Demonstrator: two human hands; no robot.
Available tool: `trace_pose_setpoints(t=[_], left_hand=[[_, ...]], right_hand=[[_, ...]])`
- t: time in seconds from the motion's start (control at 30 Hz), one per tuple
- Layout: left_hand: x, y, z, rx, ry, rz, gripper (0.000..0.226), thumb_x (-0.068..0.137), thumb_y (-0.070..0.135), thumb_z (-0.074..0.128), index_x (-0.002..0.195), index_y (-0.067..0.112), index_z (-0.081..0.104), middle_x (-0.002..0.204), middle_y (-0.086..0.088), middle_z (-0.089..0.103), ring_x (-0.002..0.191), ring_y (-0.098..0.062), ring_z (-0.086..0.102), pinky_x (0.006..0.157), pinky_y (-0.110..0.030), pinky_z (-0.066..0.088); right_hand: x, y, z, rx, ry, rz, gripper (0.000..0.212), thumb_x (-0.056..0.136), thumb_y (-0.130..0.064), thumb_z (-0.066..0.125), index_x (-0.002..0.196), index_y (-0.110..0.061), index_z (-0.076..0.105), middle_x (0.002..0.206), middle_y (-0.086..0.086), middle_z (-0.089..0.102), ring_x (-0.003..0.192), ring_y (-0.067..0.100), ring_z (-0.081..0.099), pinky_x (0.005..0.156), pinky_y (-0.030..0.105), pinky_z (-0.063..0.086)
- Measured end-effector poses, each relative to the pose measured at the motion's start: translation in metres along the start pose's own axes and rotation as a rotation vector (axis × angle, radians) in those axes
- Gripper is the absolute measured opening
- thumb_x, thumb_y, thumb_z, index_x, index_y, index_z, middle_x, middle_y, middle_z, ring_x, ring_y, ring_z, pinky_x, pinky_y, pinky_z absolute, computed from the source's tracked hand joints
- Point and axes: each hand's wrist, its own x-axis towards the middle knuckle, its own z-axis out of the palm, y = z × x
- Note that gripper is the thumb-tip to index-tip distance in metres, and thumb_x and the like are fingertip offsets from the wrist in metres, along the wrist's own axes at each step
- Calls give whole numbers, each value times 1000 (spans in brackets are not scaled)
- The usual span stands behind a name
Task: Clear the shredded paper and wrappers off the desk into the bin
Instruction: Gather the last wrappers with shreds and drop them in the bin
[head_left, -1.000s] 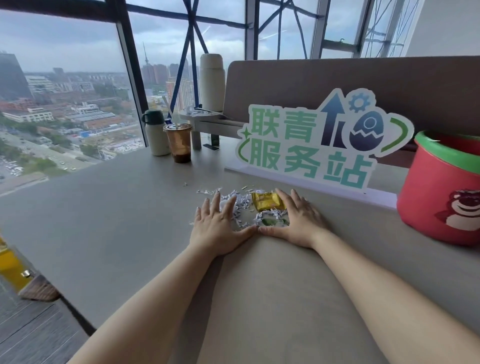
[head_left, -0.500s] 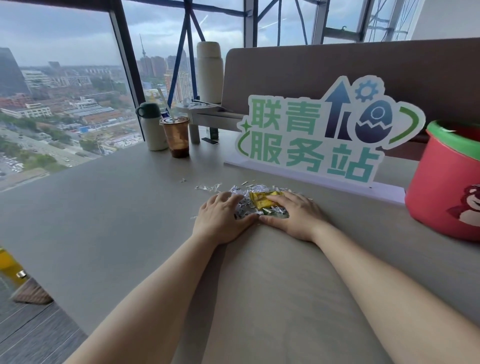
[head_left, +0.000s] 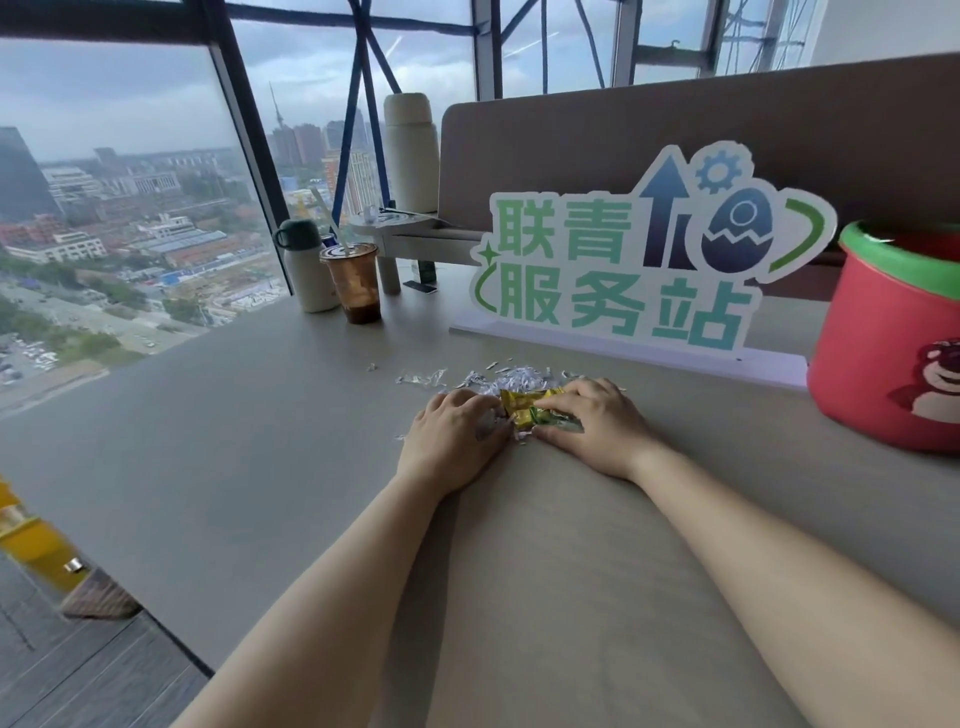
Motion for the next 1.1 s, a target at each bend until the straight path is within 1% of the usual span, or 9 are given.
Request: trace_pose_setpoints(t=[0.07,0.13,0.2,0.27,0.43,0.73,0.87,0.97,1.1], left_hand=[[0,-1,1,-9,15,9,37,86,53,52,119,37,57,129,4,54,124,-23,43,103,-34,36],[0,-2,1,-26,30,19,36,85,51,55,118,36,59,126,4,56,121,-23,45,101,-33,38],[-1,-2,2,-55,41,20,35,85,49,57,116,34,60,123,3,57,119,-23,46,99,-32,39],[-1,-3,3,-73,53,23,34,84,49,58,114,33,62,121,2,58,118,-23,47,97,-32,41],[-1,-3,4,-108,78,30,31,83,48,60,109,31,65,115,2,60,114,-22,49,93,-32,44],[-2,-1,3,-143,110,38,24,83,41,63,101,26,68,109,-1,64,109,-26,51,90,-32,47],[-1,-2,1,-178,109,17,23,83,38,65,100,23,69,108,-3,64,109,-26,51,90,-31,44],[-1,-3,1,-188,94,11,25,81,38,67,101,23,69,107,-3,63,109,-26,51,91,-29,43],[-2,-2,1,-202,69,30,28,78,39,70,101,22,70,105,-4,64,107,-26,52,91,-29,42]], right_hand=[[-1,0,1,19,17,-9,37,86,-45,57,121,-32,60,117,5,56,118,24,44,101,30,31],[-1,0,2,61,30,-10,33,86,-32,60,119,-28,62,112,8,56,114,26,48,99,31,34],[-2,0,1,91,18,2,37,83,-19,61,119,-26,62,111,8,54,114,25,48,100,30,36],[-2,-1,1,100,7,11,40,82,-14,60,120,-25,62,112,7,53,114,24,49,100,29,37],[-3,-2,1,123,20,8,38,83,-10,59,119,-22,63,111,10,54,110,26,53,97,31,41],[-5,-3,-2,121,36,-5,38,83,-5,58,119,-17,62,109,13,54,104,29,55,93,33,43],[-4,-3,-4,132,39,-7,38,82,-2,60,117,-15,64,107,14,56,101,30,56,91,32,43],[-4,-5,-8,120,35,-4,38,81,-1,60,117,-14,64,108,15,56,102,31,56,90,30,41],[-6,-8,-15,115,58,-6,41,80,3,58,117,-12,64,108,16,56,100,31,56,86,27,40]])
